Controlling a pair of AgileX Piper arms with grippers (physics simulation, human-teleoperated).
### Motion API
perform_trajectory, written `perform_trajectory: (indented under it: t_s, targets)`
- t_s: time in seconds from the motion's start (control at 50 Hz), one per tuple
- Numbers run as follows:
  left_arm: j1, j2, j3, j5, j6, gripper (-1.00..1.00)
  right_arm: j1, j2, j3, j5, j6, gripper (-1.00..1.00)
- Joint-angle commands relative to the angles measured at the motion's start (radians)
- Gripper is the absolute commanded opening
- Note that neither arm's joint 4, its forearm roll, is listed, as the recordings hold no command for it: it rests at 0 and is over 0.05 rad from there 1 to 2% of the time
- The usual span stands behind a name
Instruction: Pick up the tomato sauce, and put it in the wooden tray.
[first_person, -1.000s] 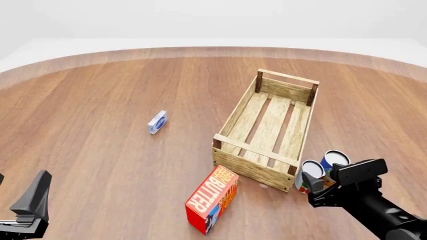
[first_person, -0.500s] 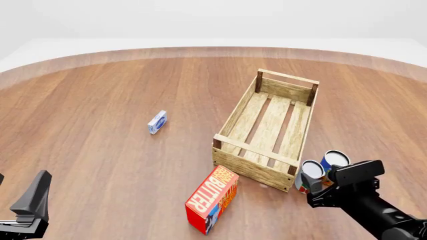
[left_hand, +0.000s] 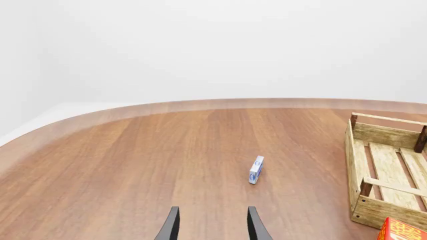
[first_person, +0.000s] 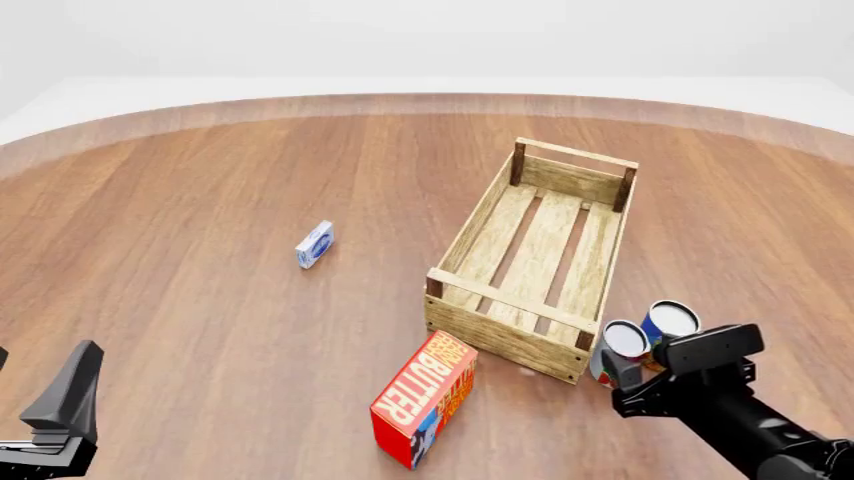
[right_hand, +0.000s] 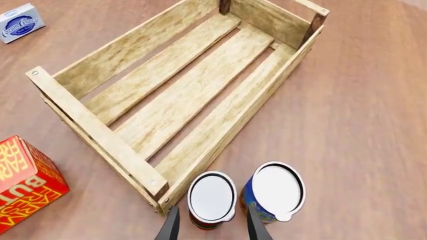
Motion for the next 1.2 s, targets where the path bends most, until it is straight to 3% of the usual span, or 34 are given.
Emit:
perform_trajectory:
  t_s: [0.02, 1.2]
  targets:
    - [0.0, 0.0, 0.0, 0.0, 0.0, 1.0, -0.001, 0.035, 0.0, -0.029, 0.002, 1.0]
    - [0.0, 0.0, 0.0, 0.0, 0.0, 1.0, 0.006, 0.145, -0.01, -0.105, 0.004, 1.0]
